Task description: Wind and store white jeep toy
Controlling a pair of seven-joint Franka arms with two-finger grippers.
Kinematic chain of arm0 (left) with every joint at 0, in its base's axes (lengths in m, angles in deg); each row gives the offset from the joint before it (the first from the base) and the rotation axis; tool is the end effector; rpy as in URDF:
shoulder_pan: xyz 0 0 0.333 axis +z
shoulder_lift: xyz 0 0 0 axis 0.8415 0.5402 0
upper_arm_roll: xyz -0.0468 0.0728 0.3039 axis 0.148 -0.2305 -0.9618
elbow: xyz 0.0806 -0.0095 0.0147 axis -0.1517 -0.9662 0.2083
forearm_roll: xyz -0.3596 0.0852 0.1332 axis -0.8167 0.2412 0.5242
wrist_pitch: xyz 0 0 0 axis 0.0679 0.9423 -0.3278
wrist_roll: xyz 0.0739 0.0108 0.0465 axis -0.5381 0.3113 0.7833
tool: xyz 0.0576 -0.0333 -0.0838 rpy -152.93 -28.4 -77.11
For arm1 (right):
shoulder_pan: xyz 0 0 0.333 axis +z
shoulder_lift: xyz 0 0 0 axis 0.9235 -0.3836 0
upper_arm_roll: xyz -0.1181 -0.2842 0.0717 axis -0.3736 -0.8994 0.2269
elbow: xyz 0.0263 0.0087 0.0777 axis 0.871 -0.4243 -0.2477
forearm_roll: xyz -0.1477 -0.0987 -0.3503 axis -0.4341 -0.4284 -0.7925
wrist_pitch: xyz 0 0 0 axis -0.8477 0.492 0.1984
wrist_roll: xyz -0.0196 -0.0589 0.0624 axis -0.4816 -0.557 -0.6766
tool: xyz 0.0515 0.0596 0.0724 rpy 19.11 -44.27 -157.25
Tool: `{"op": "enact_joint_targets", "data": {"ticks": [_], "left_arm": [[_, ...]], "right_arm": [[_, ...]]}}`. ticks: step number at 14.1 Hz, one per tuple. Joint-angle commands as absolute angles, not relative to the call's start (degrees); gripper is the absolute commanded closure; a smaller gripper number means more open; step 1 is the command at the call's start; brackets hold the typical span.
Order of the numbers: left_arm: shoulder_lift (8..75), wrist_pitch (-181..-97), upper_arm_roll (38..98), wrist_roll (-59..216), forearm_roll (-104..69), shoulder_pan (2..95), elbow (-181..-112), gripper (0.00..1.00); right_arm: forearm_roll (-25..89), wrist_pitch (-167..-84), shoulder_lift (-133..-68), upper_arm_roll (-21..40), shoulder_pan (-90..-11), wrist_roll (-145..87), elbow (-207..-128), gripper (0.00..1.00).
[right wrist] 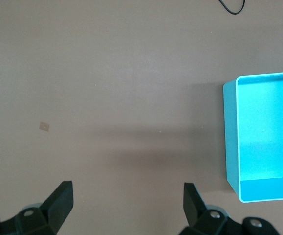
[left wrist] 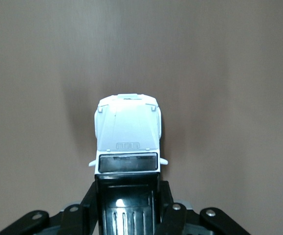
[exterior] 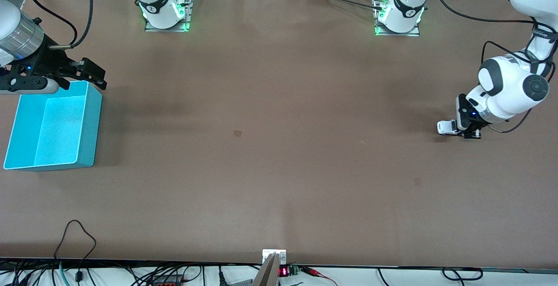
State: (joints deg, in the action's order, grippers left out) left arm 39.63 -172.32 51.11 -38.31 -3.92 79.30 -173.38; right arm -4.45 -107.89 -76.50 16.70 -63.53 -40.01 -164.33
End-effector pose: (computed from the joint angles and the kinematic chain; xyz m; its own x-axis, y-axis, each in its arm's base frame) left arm 0.5202 0.1908 0.1908 -0.0640 -0.9976 -0.0264 -0.9979 0.0638 0.0101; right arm 0.5593 0.0586 0.5910 0.9994 -0.0001 0.0350 0.0003 -0.9999 -0.0126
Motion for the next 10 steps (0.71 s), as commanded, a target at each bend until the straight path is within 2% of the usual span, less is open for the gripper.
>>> {"op": "enact_joint_targets", "data": {"ticks": [1, 7, 8, 9, 10], "left_arm": [[46.39, -173.39, 51.42, -41.71, -2.77, 81.91, -169.46, 0.84], [46.66, -173.39, 51.42, -42.69, -2.77, 83.41, -168.14, 0.84], [46.66, -173.39, 51.51, -42.52, -2.77, 83.41, -168.05, 0.75], [46.49, -173.39, 51.51, -41.9, -2.95, 83.15, -167.79, 0.35], [46.4, -172.44, 51.59, -41.64, -2.95, 82.97, -166.31, 0.0]], "right_arm": [[-4.28, -107.07, -76.62, 16.84, -63.57, -40.0, -163.44, 0.0], [-4.28, -107.07, -76.53, 16.84, -63.57, -40.0, -163.44, 0.0], [-4.28, -107.07, -76.62, 16.84, -63.57, -40.08, -163.44, 0.0], [-4.28, -107.07, -76.53, 16.84, -63.57, -40.08, -163.44, 0.0], [-4.28, -107.07, -76.62, 16.84, -63.57, -40.08, -163.44, 0.0]]}}
